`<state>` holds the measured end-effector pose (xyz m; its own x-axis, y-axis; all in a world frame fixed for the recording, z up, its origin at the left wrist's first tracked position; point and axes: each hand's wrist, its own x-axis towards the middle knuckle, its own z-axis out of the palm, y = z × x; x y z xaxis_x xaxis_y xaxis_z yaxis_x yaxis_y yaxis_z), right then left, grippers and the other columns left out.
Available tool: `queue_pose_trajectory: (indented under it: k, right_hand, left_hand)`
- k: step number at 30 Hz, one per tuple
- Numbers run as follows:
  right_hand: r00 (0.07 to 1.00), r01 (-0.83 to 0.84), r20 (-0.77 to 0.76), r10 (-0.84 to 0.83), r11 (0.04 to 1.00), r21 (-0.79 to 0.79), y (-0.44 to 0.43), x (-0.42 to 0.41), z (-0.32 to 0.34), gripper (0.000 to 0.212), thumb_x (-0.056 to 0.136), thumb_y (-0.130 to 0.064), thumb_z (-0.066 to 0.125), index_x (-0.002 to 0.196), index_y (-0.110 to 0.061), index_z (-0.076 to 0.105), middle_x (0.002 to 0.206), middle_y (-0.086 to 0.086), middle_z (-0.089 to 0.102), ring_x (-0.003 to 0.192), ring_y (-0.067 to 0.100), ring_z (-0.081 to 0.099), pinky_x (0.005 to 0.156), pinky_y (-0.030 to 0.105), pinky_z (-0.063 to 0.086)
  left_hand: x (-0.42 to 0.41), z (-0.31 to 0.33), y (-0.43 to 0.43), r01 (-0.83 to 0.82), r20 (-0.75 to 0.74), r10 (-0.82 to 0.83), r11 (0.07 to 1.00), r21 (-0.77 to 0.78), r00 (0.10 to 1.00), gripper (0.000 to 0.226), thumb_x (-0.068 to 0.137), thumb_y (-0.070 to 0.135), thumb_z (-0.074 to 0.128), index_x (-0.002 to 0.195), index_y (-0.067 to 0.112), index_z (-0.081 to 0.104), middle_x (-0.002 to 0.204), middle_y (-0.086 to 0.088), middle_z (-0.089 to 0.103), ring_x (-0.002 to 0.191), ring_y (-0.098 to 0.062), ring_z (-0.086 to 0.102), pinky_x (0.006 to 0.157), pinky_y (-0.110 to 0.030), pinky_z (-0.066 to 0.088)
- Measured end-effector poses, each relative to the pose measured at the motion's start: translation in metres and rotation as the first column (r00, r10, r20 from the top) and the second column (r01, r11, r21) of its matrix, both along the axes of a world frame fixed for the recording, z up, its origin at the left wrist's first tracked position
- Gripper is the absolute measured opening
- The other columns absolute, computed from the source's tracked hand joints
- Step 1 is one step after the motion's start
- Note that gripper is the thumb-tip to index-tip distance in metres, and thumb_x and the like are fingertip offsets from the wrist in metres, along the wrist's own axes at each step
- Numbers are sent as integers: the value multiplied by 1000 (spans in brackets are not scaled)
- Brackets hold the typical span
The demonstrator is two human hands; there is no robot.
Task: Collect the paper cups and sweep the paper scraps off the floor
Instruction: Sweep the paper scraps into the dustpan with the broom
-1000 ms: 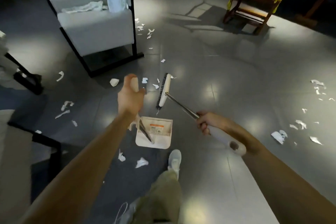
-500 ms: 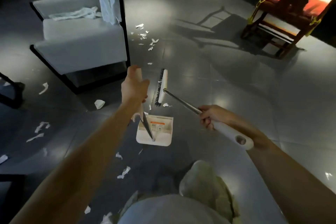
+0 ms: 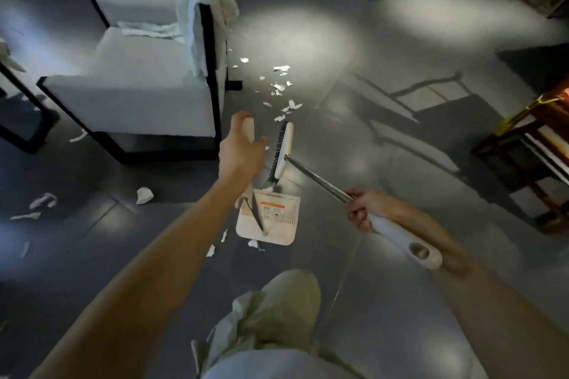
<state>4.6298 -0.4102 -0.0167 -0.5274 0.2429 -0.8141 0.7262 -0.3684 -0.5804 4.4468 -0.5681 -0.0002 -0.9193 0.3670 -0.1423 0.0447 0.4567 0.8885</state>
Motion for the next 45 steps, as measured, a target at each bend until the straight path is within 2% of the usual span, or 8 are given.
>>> queue_pose_trajectory:
  k: [6,9,13,17,21,29,38,45]
  right_hand:
    - [995,-102,-8,101,994,-50,179,-82,-14,28,96,8,36,80,-16,38,40,-1,36,27,3,32,28,8,26]
    - [987,-159,5,160,986,-53,266,-125,-15,30,96,8,34,82,-18,35,52,2,32,28,3,31,29,7,24]
    - [983,-178,17,181,978,-106,381,-176,-2,26,97,7,35,86,-17,38,62,3,30,28,4,32,27,10,26]
    - [983,-180,27,184,977,-115,489,-237,-2,27,96,6,39,88,-20,41,62,3,33,28,5,34,28,11,27]
    - [961,-272,34,276,958,-92,598,-316,-19,24,95,6,41,91,-17,45,60,5,35,29,5,35,28,12,29]
    - [876,-482,16,483,876,-36,806,-502,-13,21,94,8,42,95,-13,46,63,5,35,30,5,35,29,13,29]
    - [763,-646,5,647,762,-41,953,-746,-12,18,94,7,44,94,-11,48,54,3,41,33,6,38,30,14,31]
    - [640,-768,-15,768,640,-2,1022,-956,-15,17,93,5,44,90,-11,47,57,5,41,36,7,38,33,15,33]
  left_hand:
    - [-56,-26,172,-96,13,96,995,7,995,38,87,25,58,121,34,42,96,-4,56,74,-28,62,60,-36,56]
    - [-90,-32,255,-146,22,146,989,-1,989,32,86,24,58,110,37,41,97,-6,56,73,-28,62,57,-34,54]
    - [-140,-25,360,-181,36,182,983,-29,983,41,86,24,57,121,37,39,102,-6,60,79,-31,65,66,-42,58]
    - [-197,-14,461,-225,23,226,974,-21,974,39,88,21,56,121,34,41,87,0,57,60,-21,62,40,-24,48]
    - [-260,-25,558,-302,4,303,953,-34,953,38,89,21,55,121,34,40,97,-5,57,69,-24,61,51,-30,51]
    - [-386,-24,735,-516,2,516,856,14,856,43,91,17,55,128,32,39,94,-4,56,59,-17,59,38,-18,43]
    - [-579,-25,876,-672,1,673,737,75,739,34,91,20,58,120,30,43,97,-9,57,62,-22,58,37,-15,40]
    - [-755,-29,962,-744,7,744,667,22,668,36,92,20,56,121,33,38,89,-5,55,64,-19,57,50,-27,46]
